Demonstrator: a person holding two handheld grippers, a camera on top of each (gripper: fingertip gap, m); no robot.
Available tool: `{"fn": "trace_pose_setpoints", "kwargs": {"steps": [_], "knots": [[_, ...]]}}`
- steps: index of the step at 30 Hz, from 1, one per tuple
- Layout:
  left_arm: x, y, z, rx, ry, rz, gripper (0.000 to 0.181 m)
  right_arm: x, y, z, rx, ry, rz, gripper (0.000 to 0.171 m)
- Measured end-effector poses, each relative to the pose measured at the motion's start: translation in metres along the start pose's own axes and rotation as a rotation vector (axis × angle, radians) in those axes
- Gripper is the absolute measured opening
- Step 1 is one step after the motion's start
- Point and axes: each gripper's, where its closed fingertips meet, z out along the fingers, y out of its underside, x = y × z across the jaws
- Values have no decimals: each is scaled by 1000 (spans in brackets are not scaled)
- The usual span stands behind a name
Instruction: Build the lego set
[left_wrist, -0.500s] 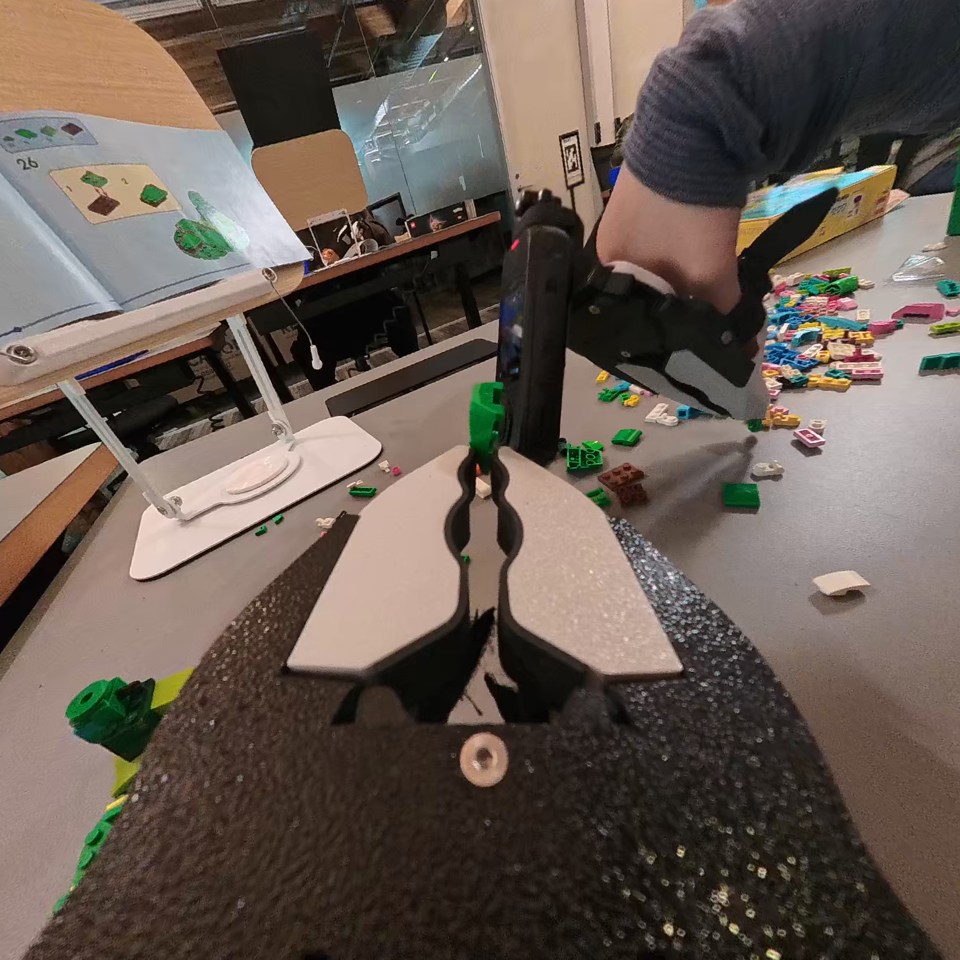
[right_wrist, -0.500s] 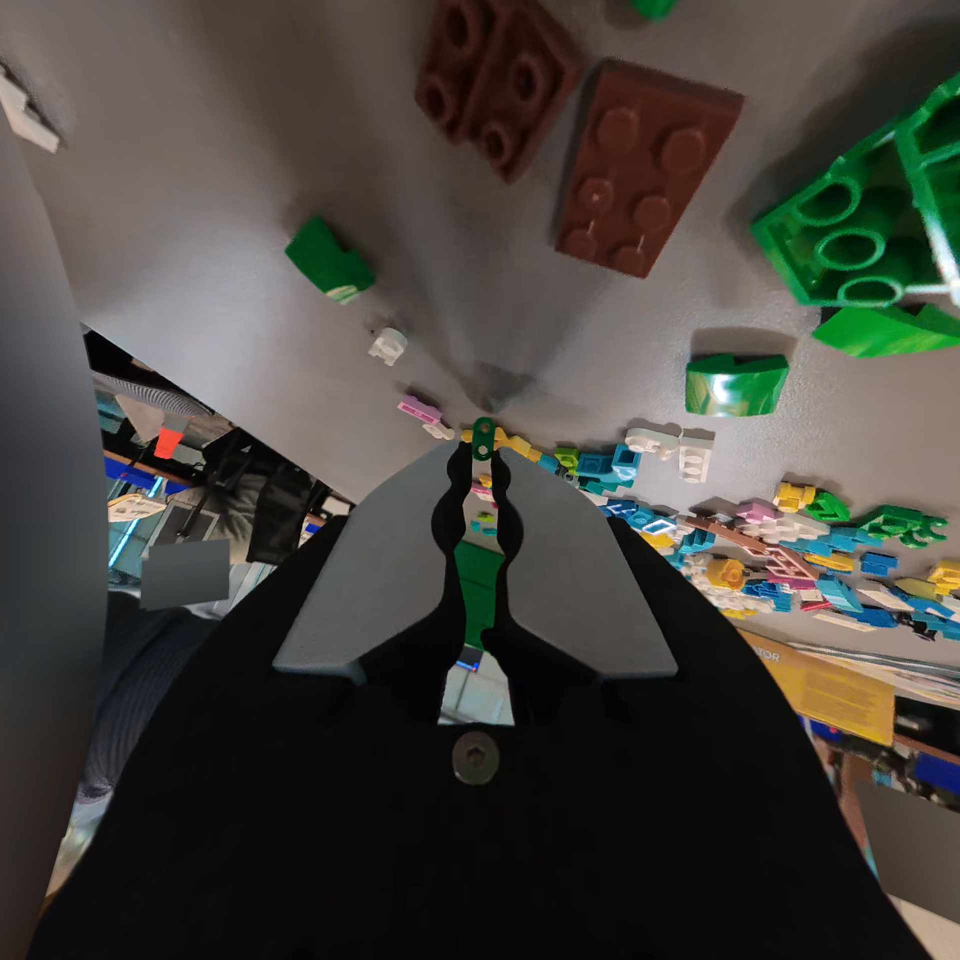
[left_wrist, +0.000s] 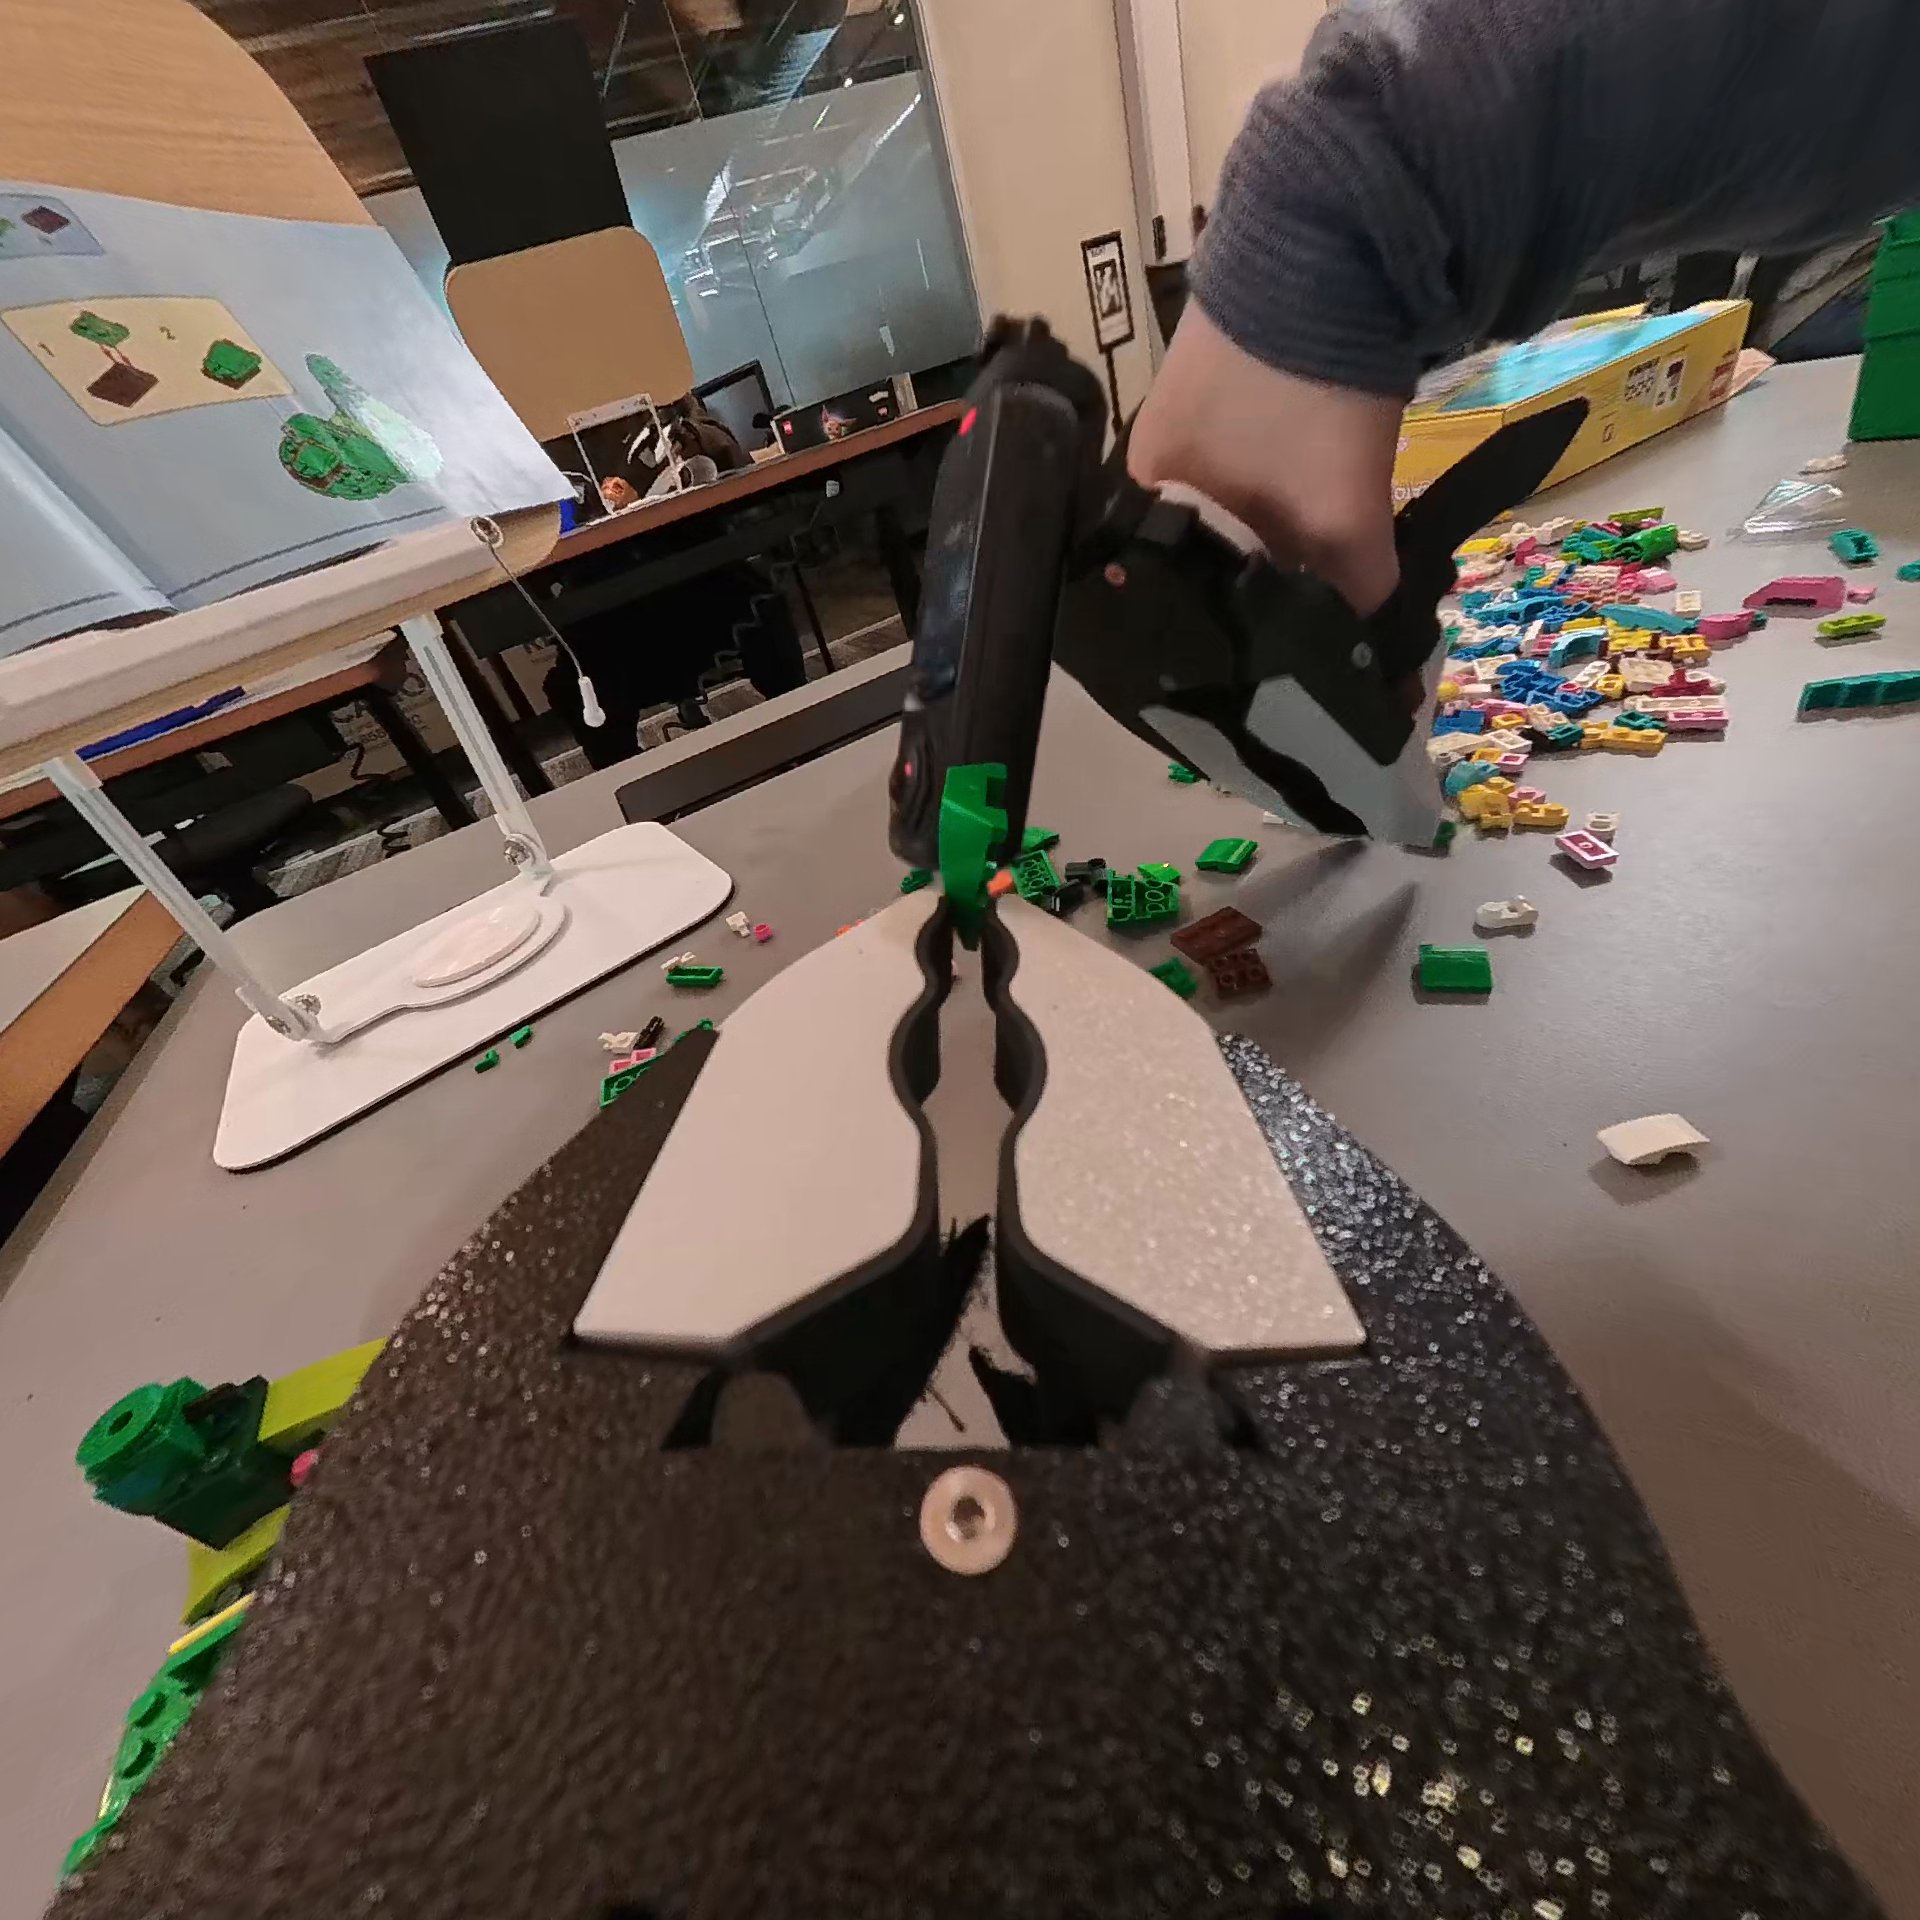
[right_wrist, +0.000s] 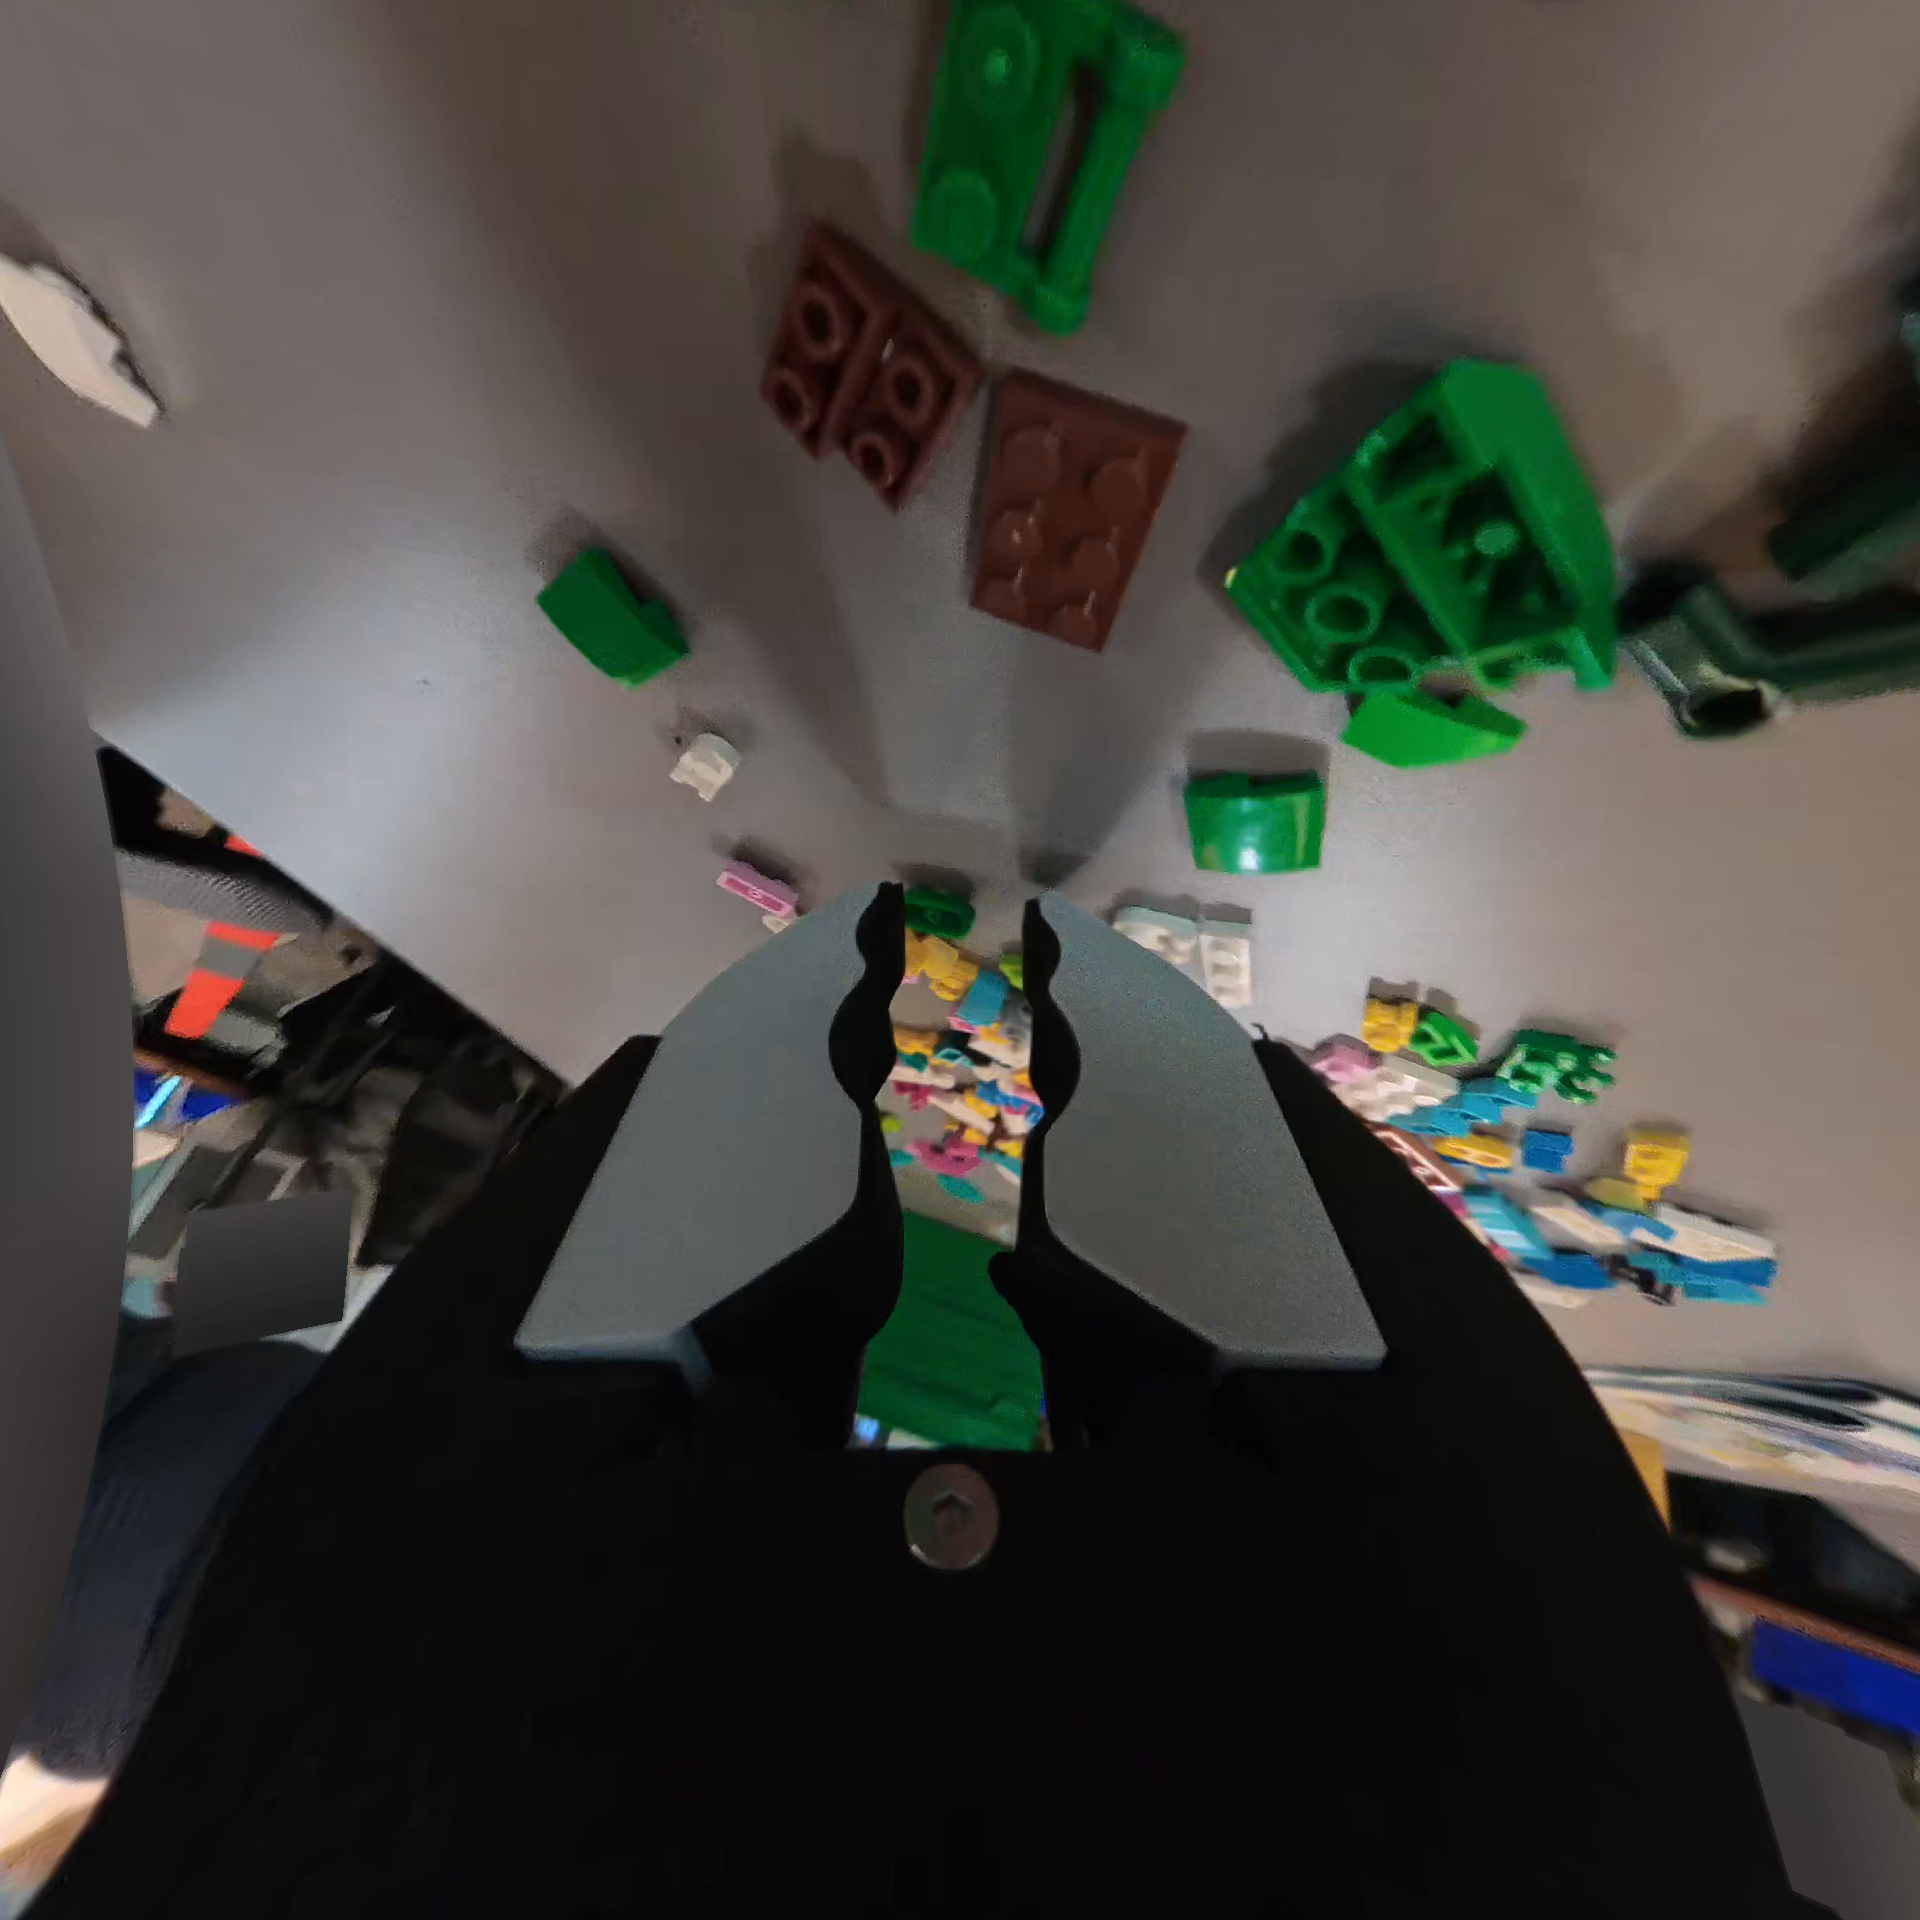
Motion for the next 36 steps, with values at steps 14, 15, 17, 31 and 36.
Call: {"fn": "trace_pose_setpoints", "kwargs": {"steps": [14,15,17,31,36], "knots": [[8,-7,3,17,48,-112,4,-4,15,-7,1039,337,68,13],[11,-6,5,6,67,-140,4,-2,16,-11,1090,361,126,8],[14,-6,8,-11,69,-176,4,-1,16,-15,1160,353,260,8],[24,-16,10,4,13,-151,4,-1,0,6,1108,292,579,23],[23,-11,12,-34,8,-184,4,0,2,8,1045,352,546,8]]}}
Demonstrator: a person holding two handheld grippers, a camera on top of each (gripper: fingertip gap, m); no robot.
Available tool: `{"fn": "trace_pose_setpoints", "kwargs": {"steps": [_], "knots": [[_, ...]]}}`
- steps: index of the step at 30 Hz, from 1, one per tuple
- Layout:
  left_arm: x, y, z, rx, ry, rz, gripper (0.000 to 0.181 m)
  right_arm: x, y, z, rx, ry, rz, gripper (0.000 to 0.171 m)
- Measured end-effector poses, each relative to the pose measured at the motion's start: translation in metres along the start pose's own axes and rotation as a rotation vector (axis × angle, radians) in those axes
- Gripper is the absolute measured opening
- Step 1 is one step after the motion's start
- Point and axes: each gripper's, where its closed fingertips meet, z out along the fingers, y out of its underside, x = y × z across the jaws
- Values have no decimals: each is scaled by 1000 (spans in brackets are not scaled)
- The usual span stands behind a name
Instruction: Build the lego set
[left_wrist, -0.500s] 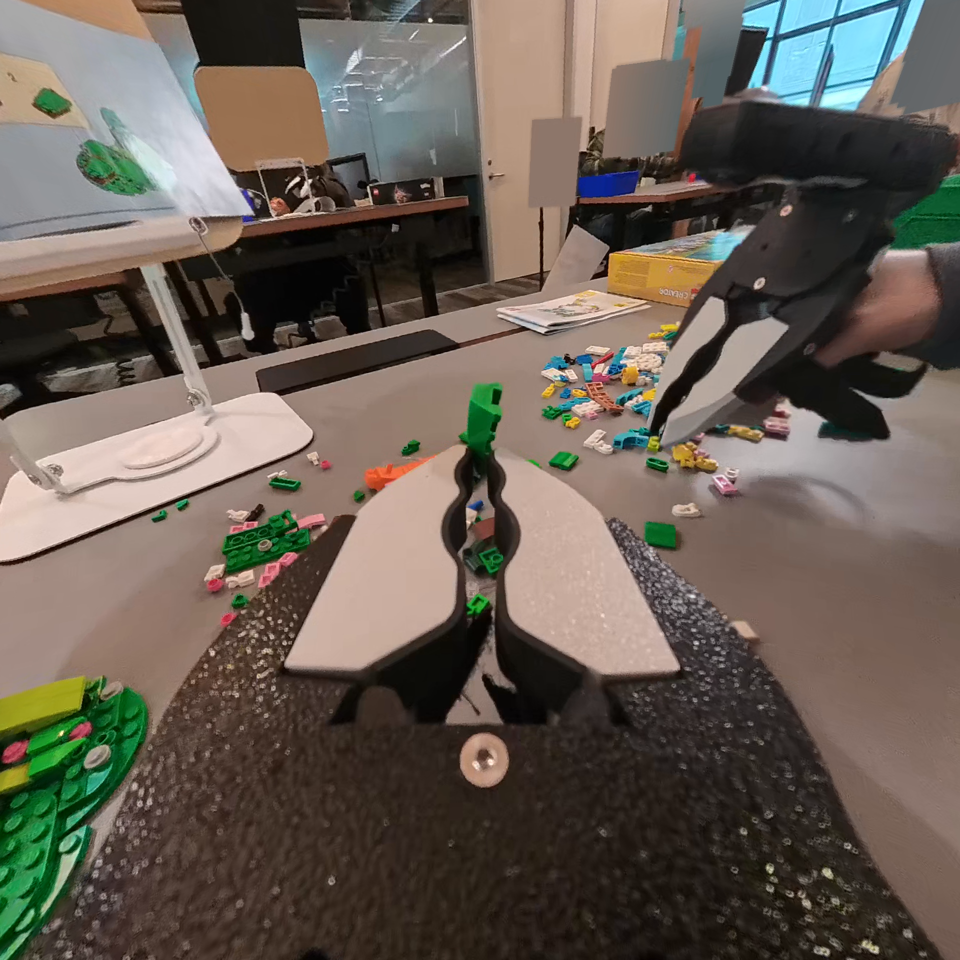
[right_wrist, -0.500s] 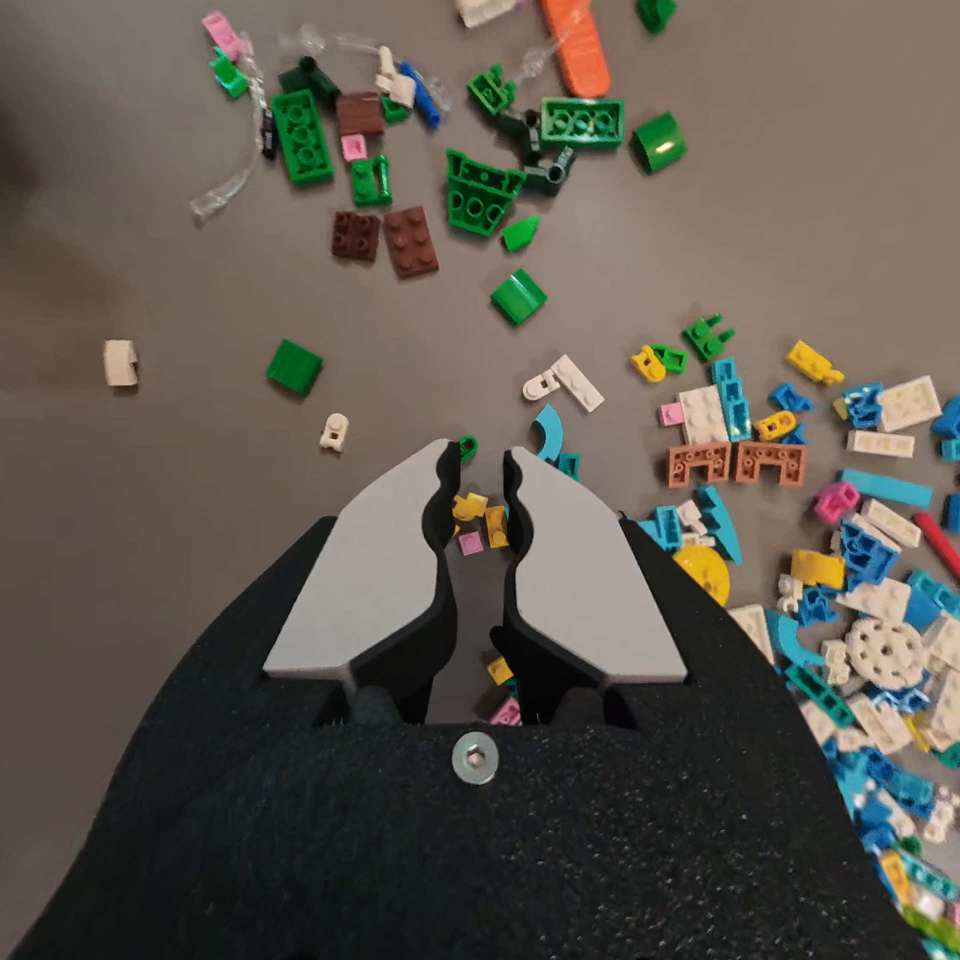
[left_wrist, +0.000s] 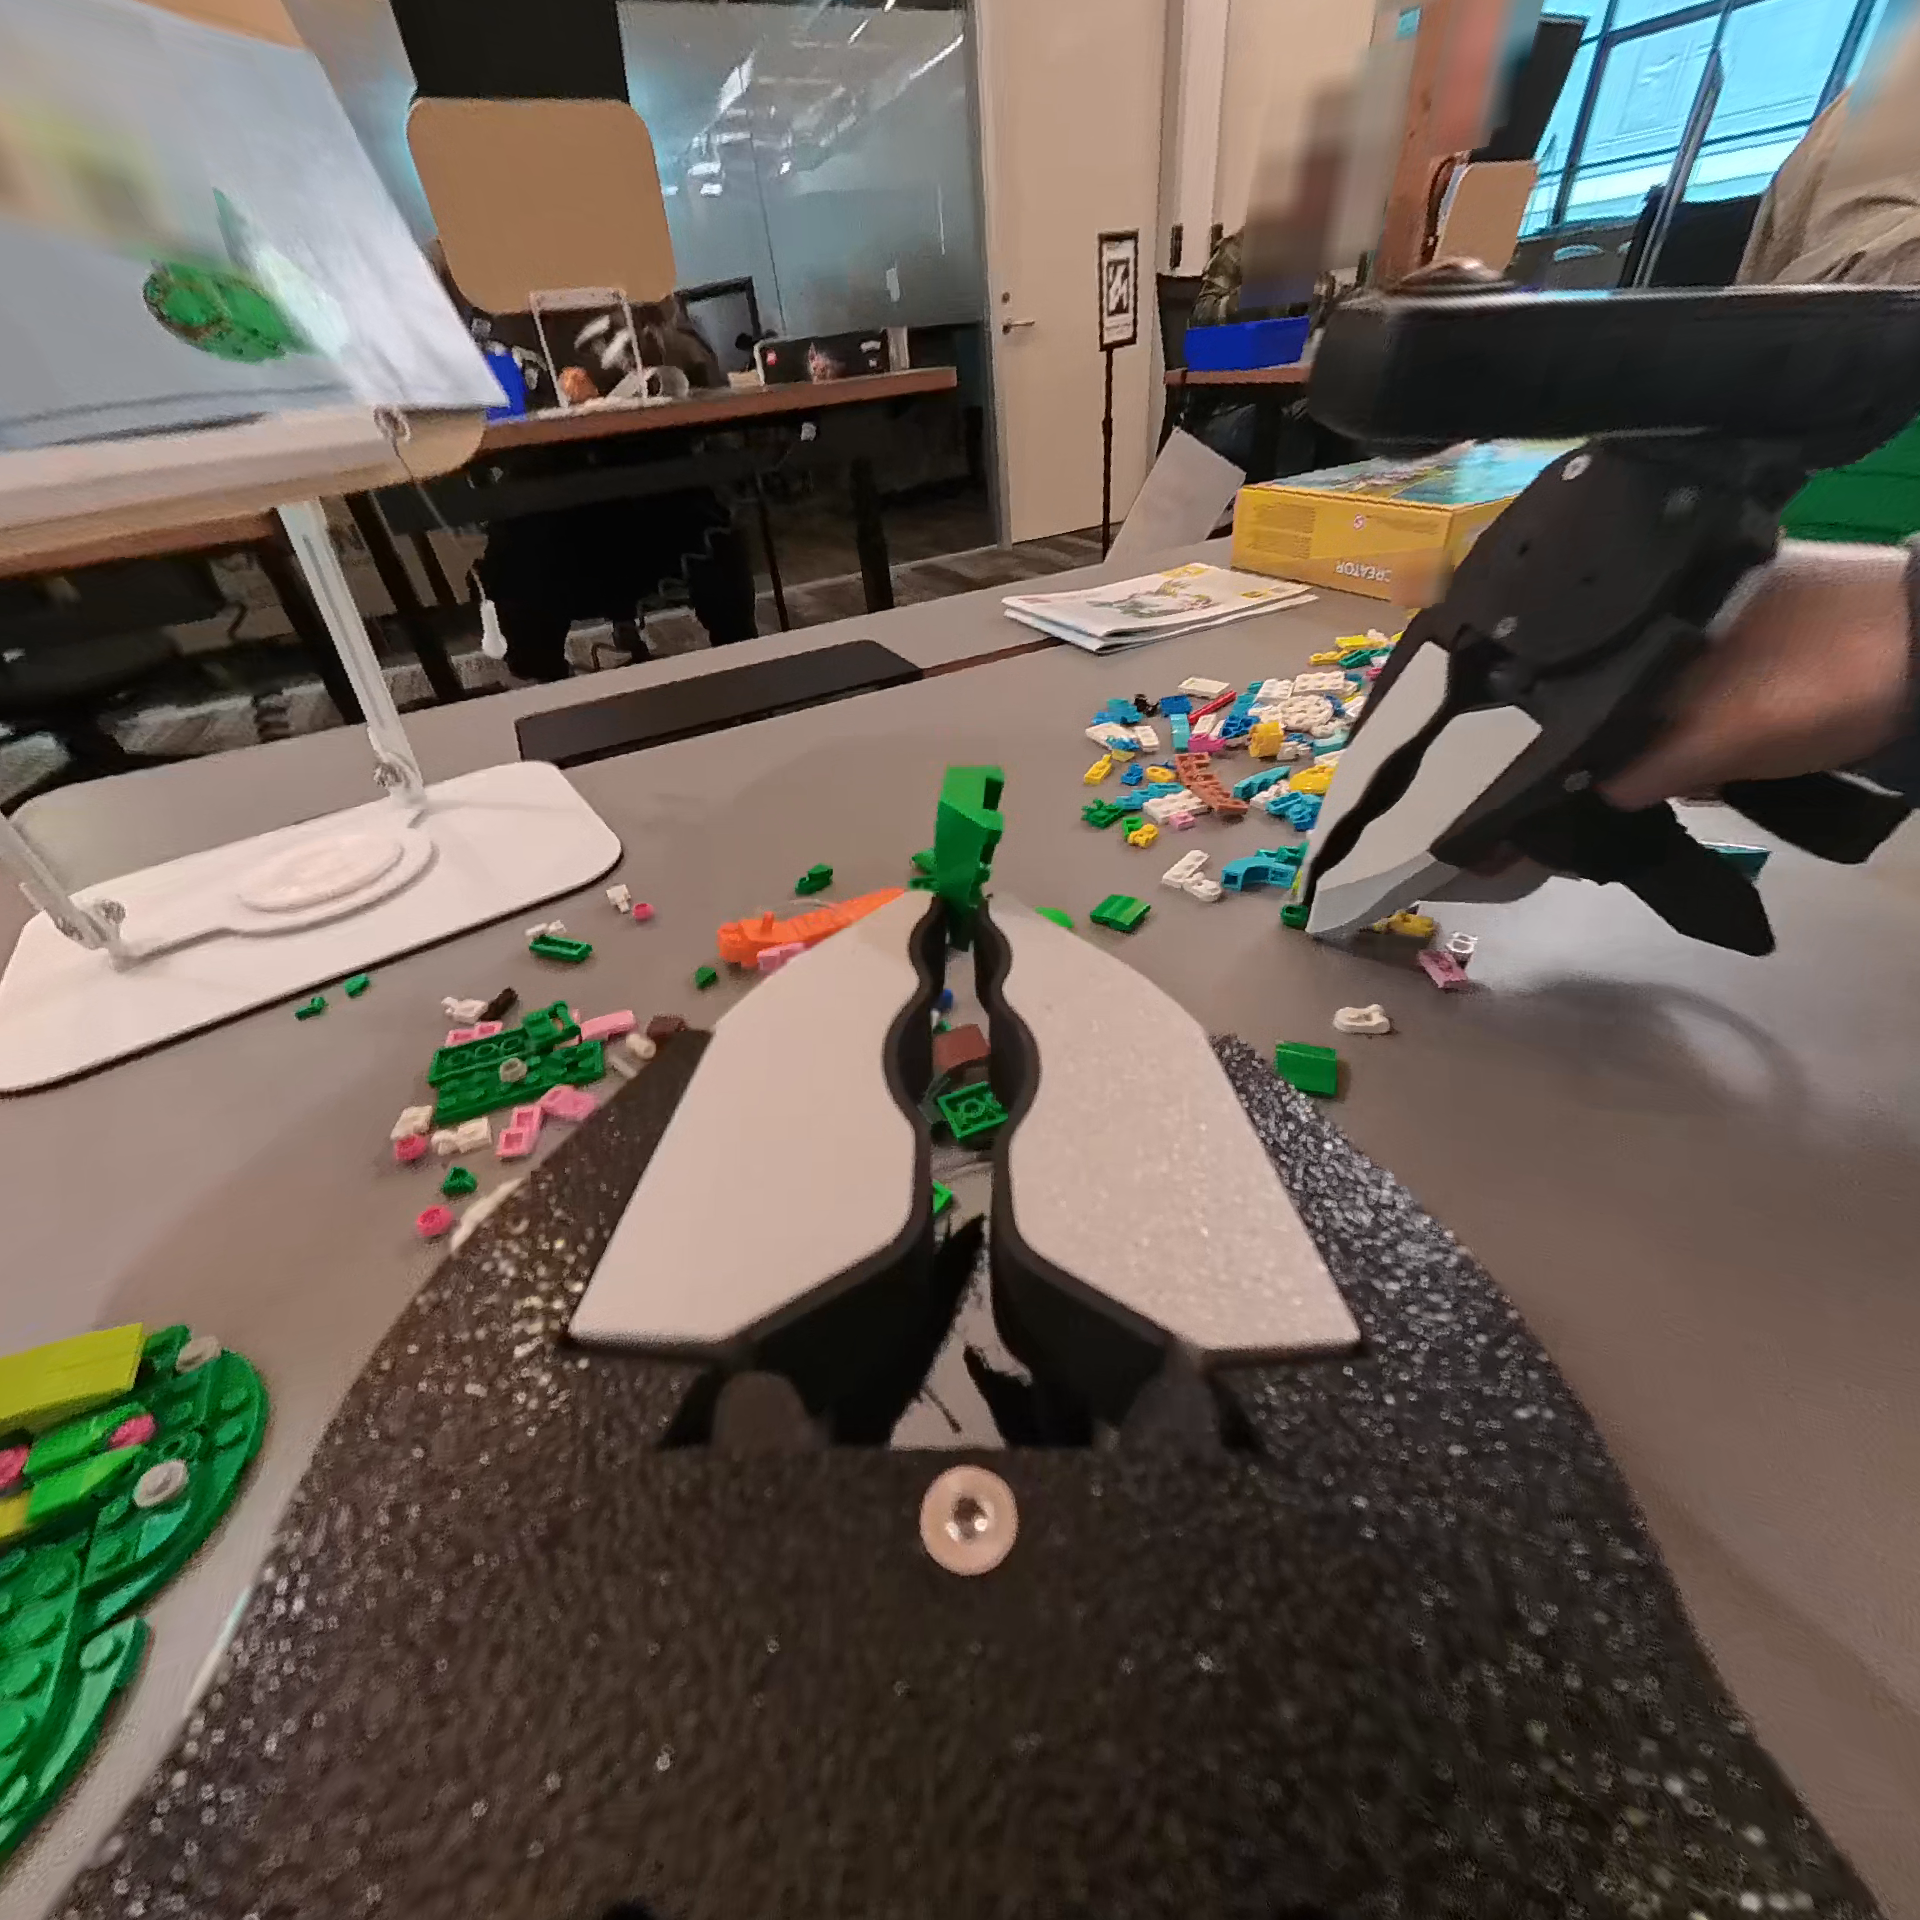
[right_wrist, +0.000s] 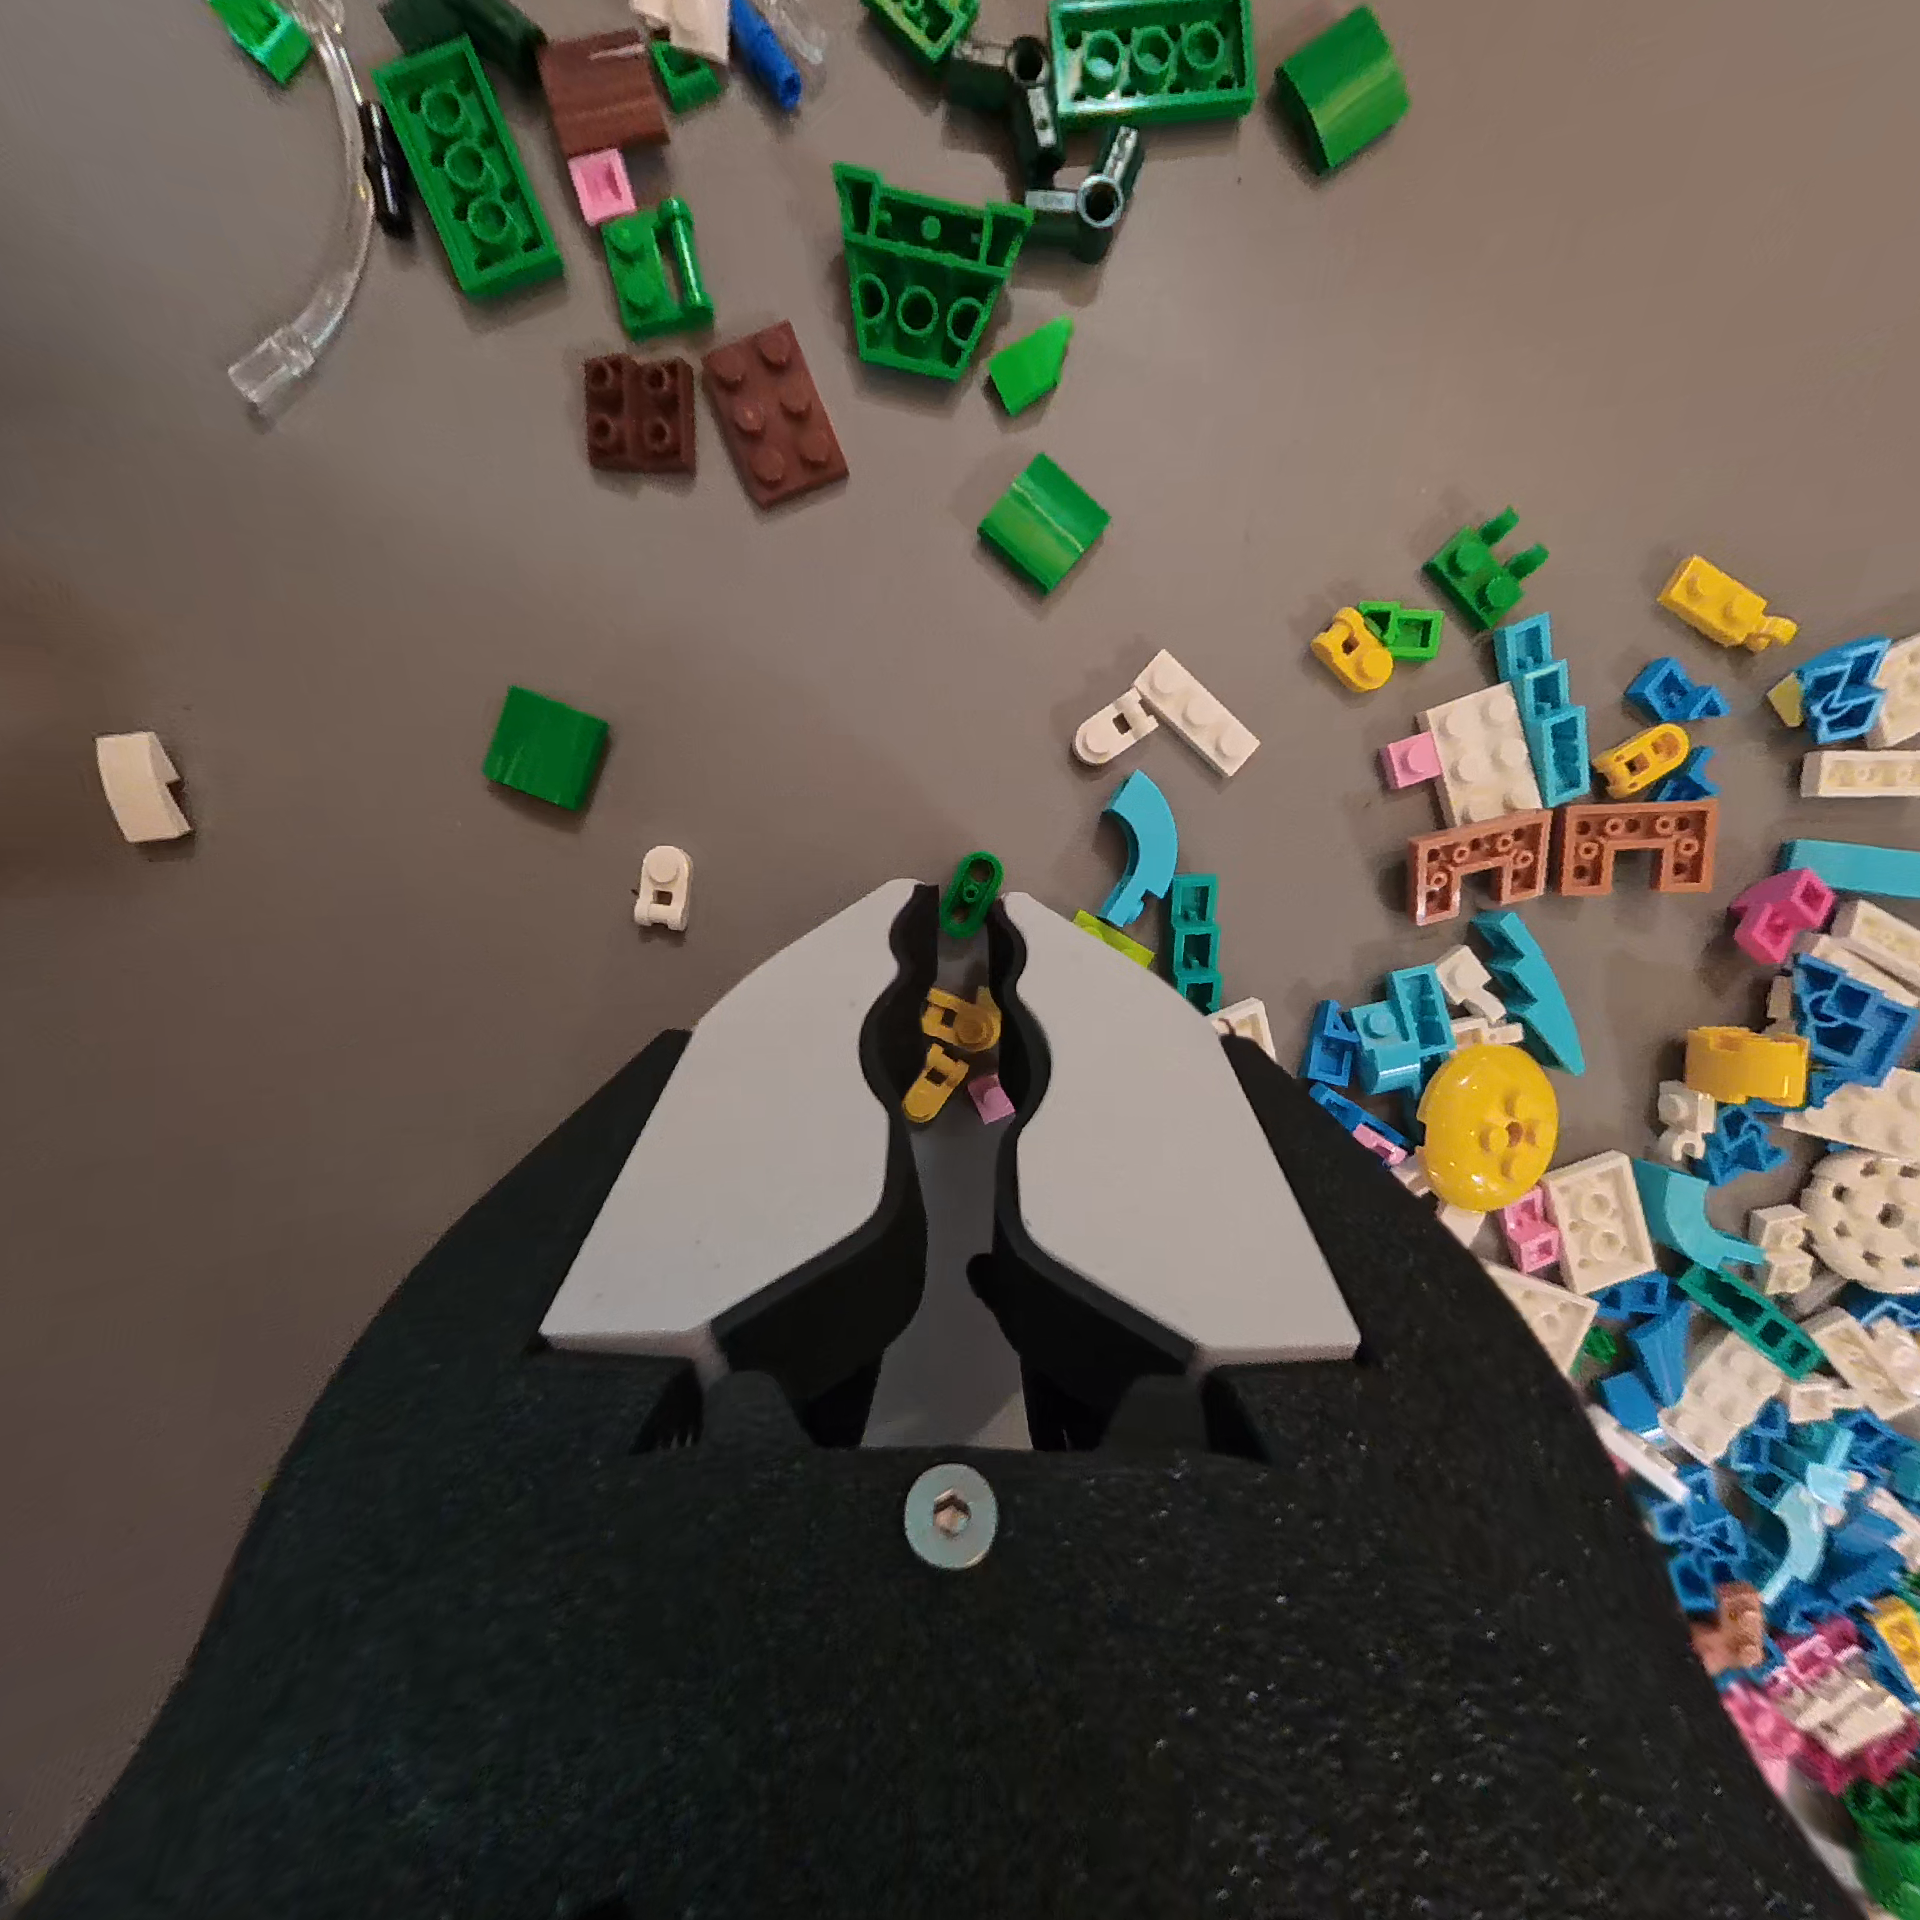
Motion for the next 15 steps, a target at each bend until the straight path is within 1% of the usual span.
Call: {"fn": "trace_pose_setpoints", "kwargs": {"steps": [3,6,8,11,13,15], "knots": [[2,5,2,-55,16,-92,4,-3,-2,0,29,-22,-56,8],[13,8,3,-108,101,-249,4,-11,-15,-8,118,-44,-184,8],[24,8,0,-144,190,-414,4,-25,-37,-28,248,-51,-342,8],[43,4,-6,-182,360,-714,4,-61,-68,-66,426,-89,-651,8],[51,3,-10,-209,440,-862,4,-81,-81,-81,462,-104,-807,7],[61,4,-15,-242,493,-955,4,-96,-89,-87,460,-137,-914,7]]}}
